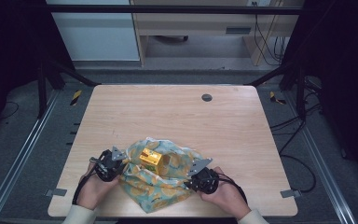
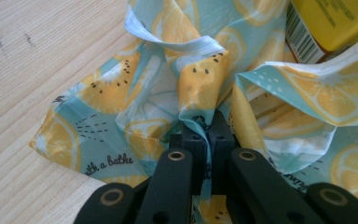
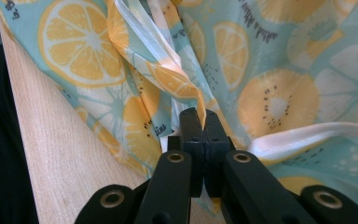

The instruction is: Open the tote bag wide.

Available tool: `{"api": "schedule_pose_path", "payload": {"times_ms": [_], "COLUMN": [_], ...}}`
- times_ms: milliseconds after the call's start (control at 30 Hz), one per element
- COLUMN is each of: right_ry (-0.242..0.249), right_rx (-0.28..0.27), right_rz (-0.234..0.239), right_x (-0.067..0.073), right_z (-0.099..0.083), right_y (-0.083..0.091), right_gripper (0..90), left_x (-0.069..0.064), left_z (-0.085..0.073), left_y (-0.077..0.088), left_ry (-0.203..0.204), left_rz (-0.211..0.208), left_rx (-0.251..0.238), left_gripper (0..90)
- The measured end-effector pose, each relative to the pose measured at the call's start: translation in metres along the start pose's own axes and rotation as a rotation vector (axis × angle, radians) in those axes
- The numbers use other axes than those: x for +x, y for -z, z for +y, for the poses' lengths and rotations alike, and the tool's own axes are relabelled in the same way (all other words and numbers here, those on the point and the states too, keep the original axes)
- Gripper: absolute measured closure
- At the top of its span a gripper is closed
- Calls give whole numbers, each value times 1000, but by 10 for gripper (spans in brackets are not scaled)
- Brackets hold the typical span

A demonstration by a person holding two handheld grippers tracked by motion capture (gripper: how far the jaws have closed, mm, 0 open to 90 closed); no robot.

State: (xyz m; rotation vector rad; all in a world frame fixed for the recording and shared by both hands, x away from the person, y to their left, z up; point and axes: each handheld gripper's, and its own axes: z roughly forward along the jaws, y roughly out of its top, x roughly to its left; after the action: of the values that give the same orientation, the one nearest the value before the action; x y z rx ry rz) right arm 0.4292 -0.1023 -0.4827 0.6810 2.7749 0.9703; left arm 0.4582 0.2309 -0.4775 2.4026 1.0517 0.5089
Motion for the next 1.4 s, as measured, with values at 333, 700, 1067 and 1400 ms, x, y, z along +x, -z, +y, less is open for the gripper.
{"api": "schedule_pose_path", "payload": {"times_ms": [333, 700, 1067, 1400], "right_ry": [-3, -67, -286, -444], "right_rx": [-96, -241, -271, -196], "right_rz": [-94, -189, -381, -537], "right_x": [-2, -23, -82, -112], "right_z": [1, -7, -49, -90], "right_y": [27, 73, 86, 87], "right_gripper": [562, 184, 72, 132], "left_x": [2, 1, 40, 62], "left_z": [-3, 5, -15, -31], "left_y": [20, 40, 41, 28], "left_ry": [58, 96, 169, 188], "left_rz": [70, 102, 160, 191], "left_rx": [-147, -312, -300, -211], "left_gripper": [559, 198, 86, 68]}}
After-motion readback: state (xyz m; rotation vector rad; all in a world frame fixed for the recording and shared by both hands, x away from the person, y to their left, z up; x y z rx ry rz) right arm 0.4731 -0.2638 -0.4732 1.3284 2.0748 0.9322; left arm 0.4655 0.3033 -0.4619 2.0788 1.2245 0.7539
